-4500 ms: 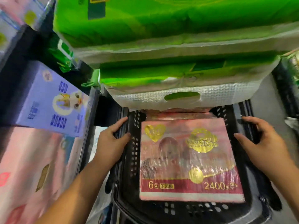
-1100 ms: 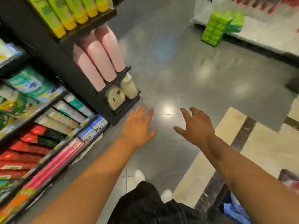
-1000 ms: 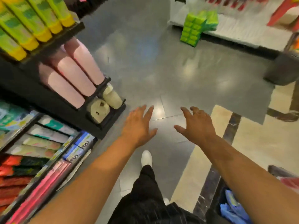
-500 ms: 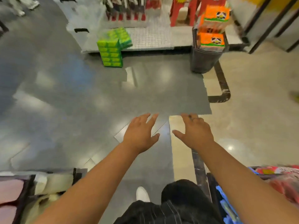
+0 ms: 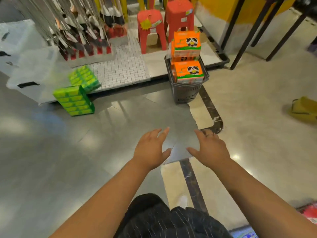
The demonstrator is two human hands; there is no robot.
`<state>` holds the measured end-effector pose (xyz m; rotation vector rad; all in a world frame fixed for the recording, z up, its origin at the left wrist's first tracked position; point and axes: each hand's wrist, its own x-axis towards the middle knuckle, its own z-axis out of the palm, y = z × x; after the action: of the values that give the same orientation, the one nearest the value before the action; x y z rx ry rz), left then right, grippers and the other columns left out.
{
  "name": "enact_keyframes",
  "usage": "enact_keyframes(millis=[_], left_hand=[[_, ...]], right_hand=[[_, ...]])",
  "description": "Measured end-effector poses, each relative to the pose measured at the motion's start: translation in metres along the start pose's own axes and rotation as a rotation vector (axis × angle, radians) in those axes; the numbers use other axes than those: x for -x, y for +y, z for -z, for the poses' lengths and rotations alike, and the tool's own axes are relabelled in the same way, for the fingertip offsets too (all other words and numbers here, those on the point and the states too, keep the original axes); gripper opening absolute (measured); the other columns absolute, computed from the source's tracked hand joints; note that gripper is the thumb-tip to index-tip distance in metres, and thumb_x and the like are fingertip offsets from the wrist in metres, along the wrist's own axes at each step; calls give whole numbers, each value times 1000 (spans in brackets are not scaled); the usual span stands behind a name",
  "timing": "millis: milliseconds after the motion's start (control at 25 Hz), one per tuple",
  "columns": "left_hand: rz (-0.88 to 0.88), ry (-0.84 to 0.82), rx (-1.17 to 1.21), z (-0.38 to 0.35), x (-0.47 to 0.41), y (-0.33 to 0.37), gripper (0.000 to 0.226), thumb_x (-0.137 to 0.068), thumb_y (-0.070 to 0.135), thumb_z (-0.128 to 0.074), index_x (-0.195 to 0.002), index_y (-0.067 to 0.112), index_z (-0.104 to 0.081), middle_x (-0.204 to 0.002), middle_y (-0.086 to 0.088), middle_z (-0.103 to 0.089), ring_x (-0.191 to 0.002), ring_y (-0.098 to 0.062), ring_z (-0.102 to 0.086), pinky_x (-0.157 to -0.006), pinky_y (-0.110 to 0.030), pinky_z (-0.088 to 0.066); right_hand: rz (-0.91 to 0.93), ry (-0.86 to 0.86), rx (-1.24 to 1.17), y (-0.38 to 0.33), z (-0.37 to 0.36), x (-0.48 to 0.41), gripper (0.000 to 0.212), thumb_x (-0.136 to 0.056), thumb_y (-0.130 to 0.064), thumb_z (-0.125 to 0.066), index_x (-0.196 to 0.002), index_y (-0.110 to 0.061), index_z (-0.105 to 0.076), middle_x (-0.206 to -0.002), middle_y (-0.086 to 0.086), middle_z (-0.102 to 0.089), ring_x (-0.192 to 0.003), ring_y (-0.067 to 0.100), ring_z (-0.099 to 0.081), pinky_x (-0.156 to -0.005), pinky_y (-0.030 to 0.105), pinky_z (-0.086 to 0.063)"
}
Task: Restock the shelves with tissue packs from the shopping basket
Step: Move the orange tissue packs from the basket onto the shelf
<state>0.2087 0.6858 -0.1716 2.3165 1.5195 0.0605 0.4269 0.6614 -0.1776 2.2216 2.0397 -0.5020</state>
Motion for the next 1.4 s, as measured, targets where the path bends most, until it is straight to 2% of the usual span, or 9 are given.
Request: enact_keyframes(millis=[120,360,560,720,880,1080,1200,1400], left_hand=[[-20,10,-4,23,-101,-15,74,-92,53,-46,-153,31,-9,-155,-4,-29,-139,-25,-30,-114,-36,-23],[-77,-32,-10,60,-317,-69,75,-93,52,-47,-153,31,-8,-157,-4,-26,-141,-25,-27,-115,-37,-22],[-101,-97,-30,101,-455,-99,74,-93,52,-46,-153,32,-9,-158,-6,-21,-141,-28,-27,-114,-41,-27],[-82,-122,-24,103,-558,-113,74,-93,53,-45,-153,32,-8,-159,-5,-19,-142,-26,-24,-114,-42,-29],[-18,-142,-9,72,-659,-115,74,-94,55,-43,-153,32,-6,-160,-6,-16,-144,-27,-22,-115,-41,-25],[128,-210,37,1,-780,-108,74,-95,55,-40,-154,29,-5,-159,-8,-17,-145,-27,-18,-117,-41,-24],[234,-228,90,-50,-846,-123,77,-93,57,-41,-154,28,-5,-158,-11,-19,-144,-28,-17,-116,-43,-24],[400,-234,153,-140,-927,-177,83,-89,67,-40,-153,31,-3,-158,-11,-13,-145,-29,-10,-115,-47,-26]], right_hand=[[-32,5,6,17,30,-93,79,-84,-69,-48,-148,-29,-25,-144,8,-41,-123,31,-48,-96,40,-46],[-139,1,-18,29,71,-289,80,-86,-66,-47,-151,-29,-21,-152,9,-33,-131,30,-42,-99,41,-44],[-172,-1,-85,37,108,-420,78,-87,-65,-49,-151,-28,-22,-151,9,-34,-131,30,-43,-98,40,-45],[-185,-1,-114,73,120,-516,78,-86,-65,-50,-150,-30,-24,-150,9,-36,-131,29,-43,-100,41,-45],[-176,-3,-173,133,115,-613,73,-84,-63,-56,-146,-32,-31,-147,7,-41,-127,29,-48,-98,44,-48],[-136,-98,-218,218,85,-753,74,-83,-55,-64,-145,-30,-35,-143,11,-43,-120,33,-53,-92,47,-51],[-99,-148,-240,255,47,-829,74,-83,-53,-65,-146,-30,-33,-144,12,-39,-121,36,-49,-93,50,-50],[-74,-124,-283,291,-34,-928,76,-81,-53,-67,-146,-27,-38,-145,20,-35,-122,45,-44,-96,55,-47]])
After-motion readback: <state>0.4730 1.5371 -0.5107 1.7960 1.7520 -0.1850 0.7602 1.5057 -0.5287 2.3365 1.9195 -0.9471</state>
